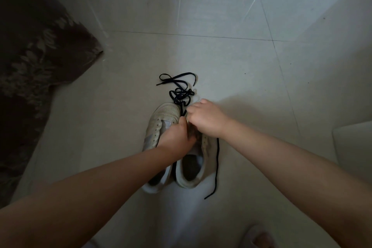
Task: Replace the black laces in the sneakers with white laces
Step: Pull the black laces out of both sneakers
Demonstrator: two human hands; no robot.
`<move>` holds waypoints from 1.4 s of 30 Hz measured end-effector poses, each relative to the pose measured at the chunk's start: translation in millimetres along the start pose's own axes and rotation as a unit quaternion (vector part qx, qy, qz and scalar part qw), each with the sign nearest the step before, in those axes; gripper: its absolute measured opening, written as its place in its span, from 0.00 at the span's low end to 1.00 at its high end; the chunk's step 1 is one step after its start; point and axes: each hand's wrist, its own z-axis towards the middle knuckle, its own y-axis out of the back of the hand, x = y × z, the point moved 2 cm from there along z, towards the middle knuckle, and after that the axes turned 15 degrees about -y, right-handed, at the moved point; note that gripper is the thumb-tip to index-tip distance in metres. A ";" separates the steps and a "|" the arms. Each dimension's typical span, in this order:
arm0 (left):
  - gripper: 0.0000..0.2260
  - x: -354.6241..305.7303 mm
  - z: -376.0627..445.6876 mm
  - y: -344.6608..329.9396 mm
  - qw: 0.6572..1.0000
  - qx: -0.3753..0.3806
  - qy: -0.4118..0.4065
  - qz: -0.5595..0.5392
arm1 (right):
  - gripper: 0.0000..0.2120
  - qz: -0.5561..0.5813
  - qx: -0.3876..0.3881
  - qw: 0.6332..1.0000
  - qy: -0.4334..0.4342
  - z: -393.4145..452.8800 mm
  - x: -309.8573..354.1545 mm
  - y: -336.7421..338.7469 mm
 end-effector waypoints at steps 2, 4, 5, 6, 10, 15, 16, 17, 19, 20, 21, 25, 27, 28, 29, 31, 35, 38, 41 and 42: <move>0.13 0.7 -1.2 0.8 1.000 -0.005 0.000 -0.017 | 0.08 -0.080 -0.029 0.996 0.037 0.9 5.9 -3.2; 0.13 0.6 -2.2 1.9 1.000 -0.008 0.001 -0.023 | 0.04 -0.118 -0.050 0.990 0.064 -0.1 3.9 -8.4; 0.13 0.3 -2.4 2.2 1.000 -0.010 0.002 -0.022 | 0.04 -0.123 -0.059 0.988 0.068 -1.7 1.5 -9.5; 0.14 -0.5 -2.3 2.5 1.000 -0.010 0.003 -0.018 | 0.09 -0.112 -0.072 0.989 0.071 -1.9 -1.1 -12.0; 0.12 -3.5 -1.8 3.5 1.000 0.004 0.019 0.012 | 0.15 -0.052 -0.108 0.992 0.038 -1.8 -1.6 -8.6; 0.05 3.9 -6.1 7.5 0.998 0.032 0.048 0.013 | 0.15 0.118 -0.080 0.946 -0.292 -8.7 -40.0 2.8; 0.05 4.9 -7.6 8.2 0.998 0.034 0.050 0.014 | 0.14 0.163 -0.058 0.914 -0.367 -10.9 -56.4 0.4; 0.05 5.9 -8.9 8.6 0.998 0.034 0.052 0.014 | 0.13 0.197 -0.031 0.896 -0.396 -11.3 -68.5 -3.7; 0.05 5.6 -10.5 8.4 0.998 0.033 0.052 0.015 | 0.09 0.257 -0.013 0.906 -0.337 -8.7 -72.8 -4.9; 0.05 5.0 -10.0 8.0 0.998 0.034 0.049 0.015 | 0.08 0.285 -0.020 0.916 -0.282 -6.5 -66.8 -2.8; 0.06 4.6 -9.3 7.1 0.998 0.034 0.047 0.015 | 0.10 0.304 -0.024 0.926 -0.224 -4.6 -56.0 1.6; 0.10 5.9 -8.2 6.0 0.999 0.030 0.033 0.008 | 0.17 0.216 -0.004 0.975 -0.049 2.5 -10.4 4.7; 0.12 6.6 -9.1 7.1 0.999 0.030 0.023 0.002 | 0.16 0.152 0.000 0.988 -0.031 4.0 -1.5 2.4; 0.11 6.2 -9.7 8.2 0.999 0.030 0.018 0.002 | 0.15 0.143 0.002 0.989 -0.036 3.2 -0.1 2.2; 0.09 5.7 -9.8 9.0 0.999 0.031 0.015 0.003 | 0.13 0.141 -0.001 0.989 -0.042 2.3 0.3 0.9; 0.06 4.6 -10.5 10.0 0.999 0.035 0.014 0.012 | 0.11 0.149 -0.022 0.987 -0.055 -1.1 1.5 1.7; 0.05 7.0 -8.8 9.0 0.997 0.053 0.013 0.045 | 0.07 0.397 -0.108 0.874 -0.260 -4.7 -18.9 0.8; 0.03 7.5 -7.5 9.3 0.997 0.056 0.011 0.050 | 0.08 0.551 -0.035 0.718 -0.425 -10.9 -43.2 -12.0; 0.06 5.6 -5.4 8.0 0.995 0.075 0.000 0.060 | 0.10 0.465 -0.014 0.787 -0.405 -23.0 -43.5 -22.9; 0.06 5.0 -4.9 7.2 0.995 0.080 -0.003 0.063 | 0.15 0.413 -0.042 0.836 -0.359 -25.5 -39.1 -20.5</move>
